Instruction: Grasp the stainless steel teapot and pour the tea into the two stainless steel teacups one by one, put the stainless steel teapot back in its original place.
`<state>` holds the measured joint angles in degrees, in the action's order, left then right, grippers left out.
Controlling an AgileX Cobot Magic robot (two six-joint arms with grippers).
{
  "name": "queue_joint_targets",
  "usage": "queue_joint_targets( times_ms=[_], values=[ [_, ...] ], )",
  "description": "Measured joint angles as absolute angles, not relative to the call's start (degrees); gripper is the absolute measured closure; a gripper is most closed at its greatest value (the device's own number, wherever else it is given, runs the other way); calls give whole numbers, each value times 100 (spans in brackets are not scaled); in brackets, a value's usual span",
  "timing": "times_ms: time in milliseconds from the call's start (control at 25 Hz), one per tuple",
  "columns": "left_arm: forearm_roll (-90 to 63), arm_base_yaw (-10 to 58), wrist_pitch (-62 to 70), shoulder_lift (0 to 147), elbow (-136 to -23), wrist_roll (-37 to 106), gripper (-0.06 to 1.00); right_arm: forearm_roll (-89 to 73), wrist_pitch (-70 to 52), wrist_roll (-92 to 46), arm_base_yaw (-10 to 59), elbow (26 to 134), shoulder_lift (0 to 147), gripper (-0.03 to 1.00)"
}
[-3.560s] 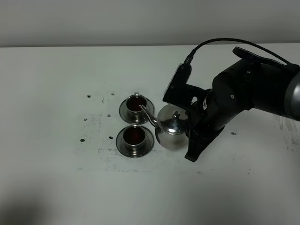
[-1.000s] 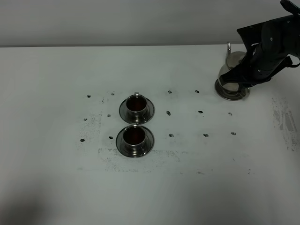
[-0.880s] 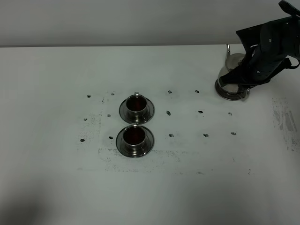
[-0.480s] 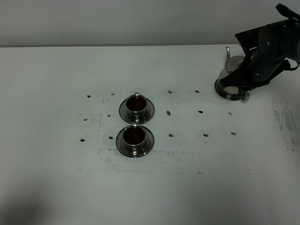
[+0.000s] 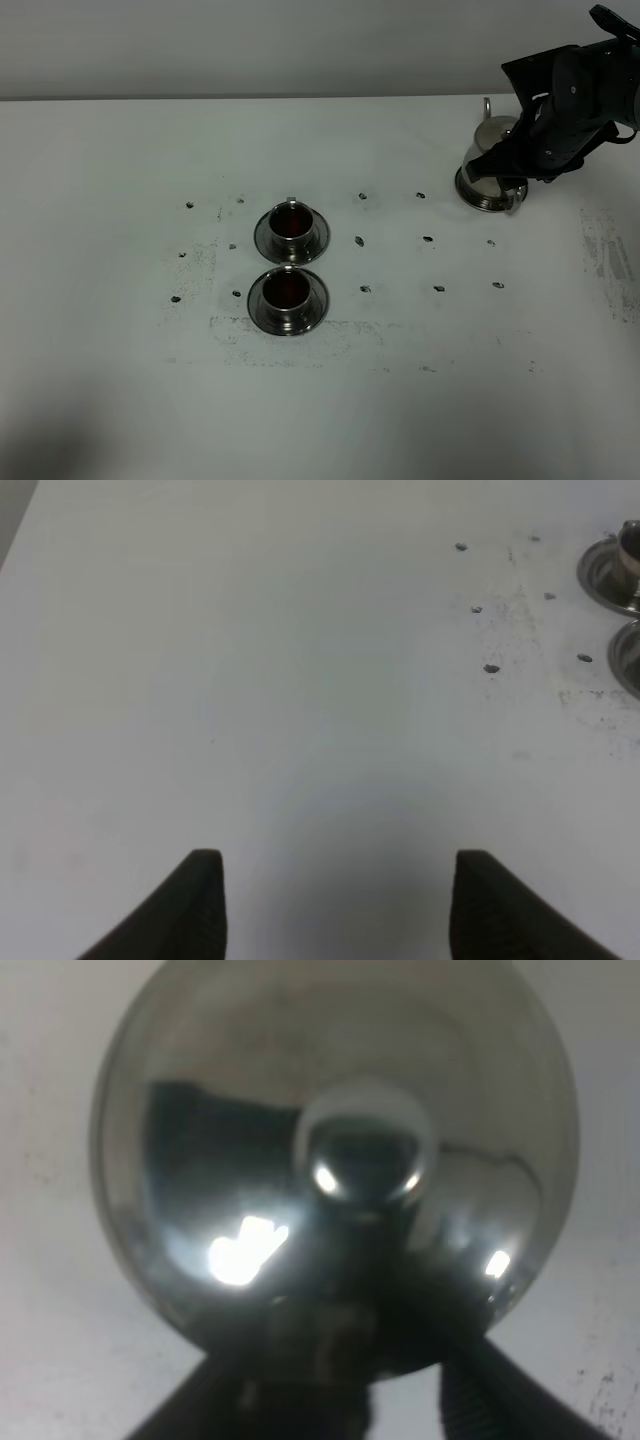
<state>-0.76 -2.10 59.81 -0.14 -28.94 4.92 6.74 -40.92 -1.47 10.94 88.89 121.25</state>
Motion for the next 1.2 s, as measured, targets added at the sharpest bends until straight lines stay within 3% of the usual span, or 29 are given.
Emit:
queue_joint_targets(
  times_ms=[240,680,880,1200],
  values=[
    [-76,-210,5981,-14,-2894,492,46,679,-4098,-147,1094,8889,11960,40],
    [-76,-210,5981,-14,-2894,492,46,818,-4461,-147,1100,8889,10820,40],
    [-76,-210,5981,-14,-2894,492,46,789,-5313,-147,1106,8866,9978,40],
    [-76,-210,5981,-14,-2894,492,46,697,-5451,-147,1106,7360,7782,40]
  ],
)
